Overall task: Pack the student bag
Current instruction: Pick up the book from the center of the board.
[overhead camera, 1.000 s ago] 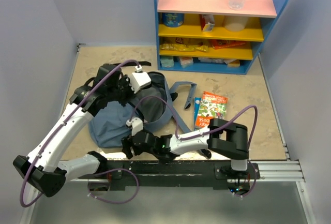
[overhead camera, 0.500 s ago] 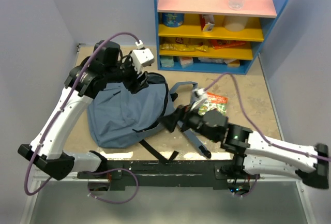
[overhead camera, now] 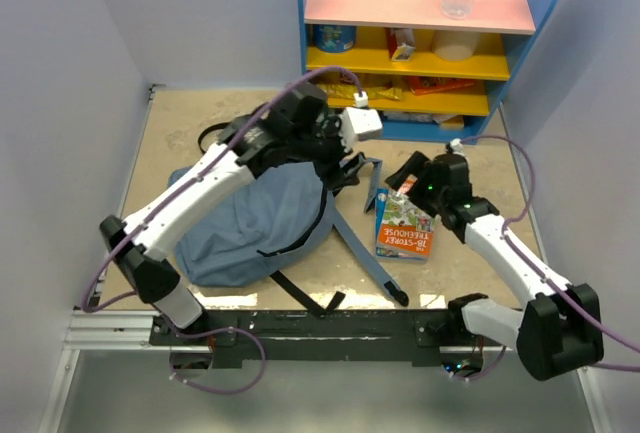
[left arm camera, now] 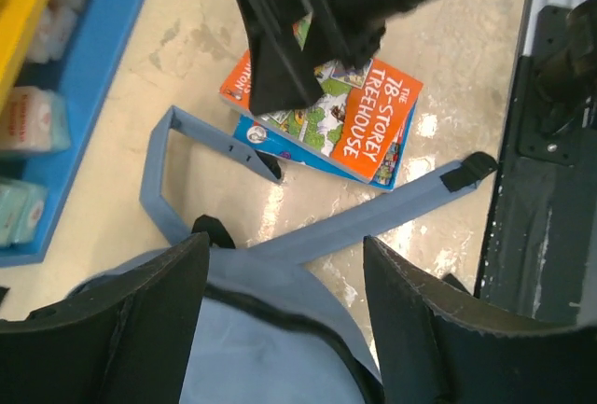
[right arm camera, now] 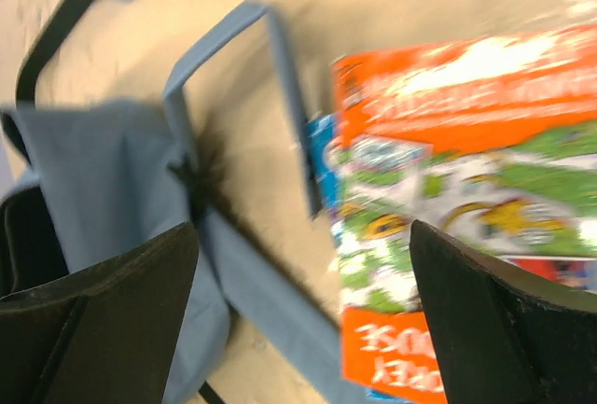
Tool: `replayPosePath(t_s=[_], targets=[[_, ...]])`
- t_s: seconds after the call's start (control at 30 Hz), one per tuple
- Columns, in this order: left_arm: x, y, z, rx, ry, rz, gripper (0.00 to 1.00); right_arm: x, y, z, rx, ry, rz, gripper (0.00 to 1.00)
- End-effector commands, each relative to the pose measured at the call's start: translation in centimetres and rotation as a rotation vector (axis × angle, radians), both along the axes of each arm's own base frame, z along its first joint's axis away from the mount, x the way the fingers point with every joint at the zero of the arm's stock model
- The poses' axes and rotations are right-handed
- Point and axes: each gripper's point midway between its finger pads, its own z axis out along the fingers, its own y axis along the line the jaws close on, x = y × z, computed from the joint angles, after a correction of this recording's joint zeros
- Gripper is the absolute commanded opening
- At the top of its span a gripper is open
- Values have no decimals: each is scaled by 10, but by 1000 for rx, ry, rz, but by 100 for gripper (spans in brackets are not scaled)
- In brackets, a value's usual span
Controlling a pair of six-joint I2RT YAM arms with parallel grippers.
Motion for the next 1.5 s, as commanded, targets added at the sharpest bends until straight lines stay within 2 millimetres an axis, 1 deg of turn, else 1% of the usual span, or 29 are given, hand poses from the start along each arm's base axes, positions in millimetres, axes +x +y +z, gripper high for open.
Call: replayPosePath(t_s=[0.0,0.03,0.07,0.1,0.13,0.17,0.2,0.23,0.3,0.33,0.37,0.4,0.43,0.5,0.57,0.63,0.77,0.87,0.93,0.97,1.07,1.1,1.17,1.2,1.27,1.33,1.4,1.43,1.47], targets=[[23,-24,-35,62,-93,-10,72,4,-28,21,66,-72,-10,99],[31,-33,-51,76,-87,-14,71,0,-43,9,58,-42,-45,99],[35,-37,-60,86,-81,-17,72,-5,-48,2,57,-27,-45,99],[39,-41,-73,100,-71,-19,71,-10,-49,1,71,-28,-38,99],[47,-50,-88,108,-71,-19,70,-16,-55,-12,70,0,-52,99],[49,-55,-98,112,-68,-21,70,-20,-57,-18,64,16,-55,99],[52,-56,-113,131,-63,-12,70,-23,-59,-23,59,30,-59,99],[55,-67,-129,141,-60,-20,70,-28,-62,-31,54,47,-64,99],[60,-74,-145,156,-56,-5,70,-34,-65,-38,41,72,-76,99],[61,-83,-161,170,-49,-8,70,-37,-69,-41,31,72,-92,99],[63,-87,-168,178,-54,-3,69,-39,-72,-43,23,82,-103,99],[67,-88,-176,198,-66,16,69,-42,-74,-45,18,86,-112,99],[69,-95,-188,206,-70,18,69,-43,-76,-43,16,77,-119,99],[72,-98,-202,226,-76,34,69,-45,-77,-44,13,77,-124,99],[74,-101,-221,243,-78,43,68,-46,-79,-50,5,91,-132,99],[74,-108,-228,229,-93,46,68,-46,-80,-56,0,106,-138,99],[74,-113,-242,231,-96,53,68,-43,-79,-65,10,124,-134,99],[76,-111,-250,242,-95,66,68,-41,-82,-70,0,145,-142,99],[77,-112,-247,225,-104,71,68,-38,-81,-69,5,134,-137,99],[76,-111,-250,225,-101,74,68,-38,-80,-69,11,130,-136,99],[72,-116,-253,206,-76,59,68,-35,-74,-74,36,133,-115,99],[69,-120,-254,191,-60,49,68,-37,-74,-79,42,148,-117,98],[66,-123,-256,174,-42,40,68,-36,-67,-81,84,146,-106,97],[64,-127,-256,153,-28,32,68,-39,-64,-86,103,152,-103,97],[61,-131,-255,133,-9,22,68,-37,-57,-83,160,124,-102,95],[56,-137,-258,119,11,0,67,-43,-54,-90,186,146,-104,93],[53,-142,-258,100,18,-17,66,-45,-51,-88,206,143,-98,92],[50,-143,-262,100,26,-24,65,-47,-50,-88,206,148,-96,91],[49,-145,-262,98,27,-28,65,-48,-52,-82,200,125,-98,91]])
